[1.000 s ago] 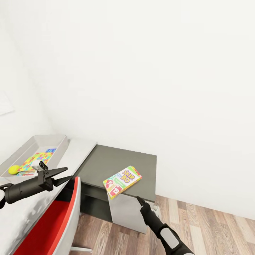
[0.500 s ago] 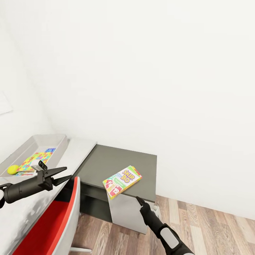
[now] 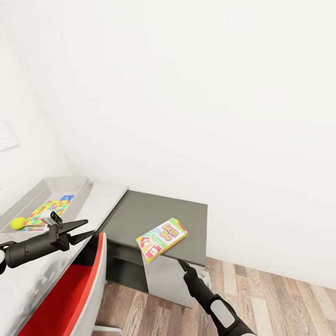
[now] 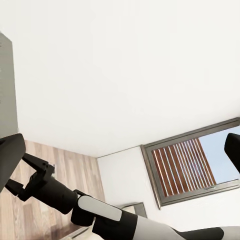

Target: Put all the toys in the child's room - the three board games (two on the bed and one on the table), the two jigsaw puzzles on the table, and the tennis ball on the table - inside the toy box on the table in the child's room.

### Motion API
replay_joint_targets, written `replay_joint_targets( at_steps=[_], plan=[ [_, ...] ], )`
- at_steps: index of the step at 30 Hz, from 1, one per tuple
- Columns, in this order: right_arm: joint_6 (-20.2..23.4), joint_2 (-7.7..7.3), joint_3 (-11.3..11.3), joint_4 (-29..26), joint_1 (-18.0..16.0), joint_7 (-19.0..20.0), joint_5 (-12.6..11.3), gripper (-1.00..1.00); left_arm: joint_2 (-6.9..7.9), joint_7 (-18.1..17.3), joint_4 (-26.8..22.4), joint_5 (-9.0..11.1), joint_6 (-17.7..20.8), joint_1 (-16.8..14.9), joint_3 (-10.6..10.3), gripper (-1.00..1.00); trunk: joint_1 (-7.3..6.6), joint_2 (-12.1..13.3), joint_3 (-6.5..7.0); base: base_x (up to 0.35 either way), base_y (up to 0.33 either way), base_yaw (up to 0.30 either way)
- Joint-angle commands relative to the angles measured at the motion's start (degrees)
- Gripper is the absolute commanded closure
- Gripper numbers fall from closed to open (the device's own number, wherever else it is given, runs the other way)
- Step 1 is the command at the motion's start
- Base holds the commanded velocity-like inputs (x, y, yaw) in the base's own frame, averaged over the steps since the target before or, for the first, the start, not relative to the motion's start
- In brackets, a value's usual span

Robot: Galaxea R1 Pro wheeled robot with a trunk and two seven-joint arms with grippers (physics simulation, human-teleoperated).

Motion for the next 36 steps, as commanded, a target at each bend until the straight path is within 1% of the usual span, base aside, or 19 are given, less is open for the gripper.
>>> replay_joint_targets(
  at_steps=[1,9,17,25,36],
  plan=[
    [0.6,0.04,-0.3,0.0,0.0,0.1,-0.5,-1.0,0.01,-0.3,0.0,-0.2,0.2,-0.1,0.0,-1.0,0.02,-0.1,-0.1,-0.034,0.144,0.0],
    [0.4,0.04,-0.2,0.0,0.0,0.1,-0.5,-1.0,0.01,-0.3,0.0,-0.2,0.2,-0.1,0.0,-1.0,0.02,-0.1,-0.1,-0.043,0.182,0.0],
    [0.4,0.04,-0.2,0.0,0.0,0.2,-0.5,-1.0,0.01,-0.3,0.0,-0.2,0.2,-0.1,0.0,-1.0,0.02,-0.1,-0.1,-0.009,0.056,0.0],
    [0.3,0.04,-0.2,0.0,0.0,0.2,-0.5,-1.0,0.01,-0.2,0.0,-0.3,0.2,-0.1,0.0,-1.0,0.02,-0.1,-0.1,0.041,0.131,0.0],
    [0.4,0.04,-0.2,0.0,0.0,0.2,-0.5,-1.0,0.01,-0.2,0.1,-0.3,0.2,-0.1,0.0,-1.0,0.02,-0.1,-0.1,0.018,0.042,0.0]
  ],
)
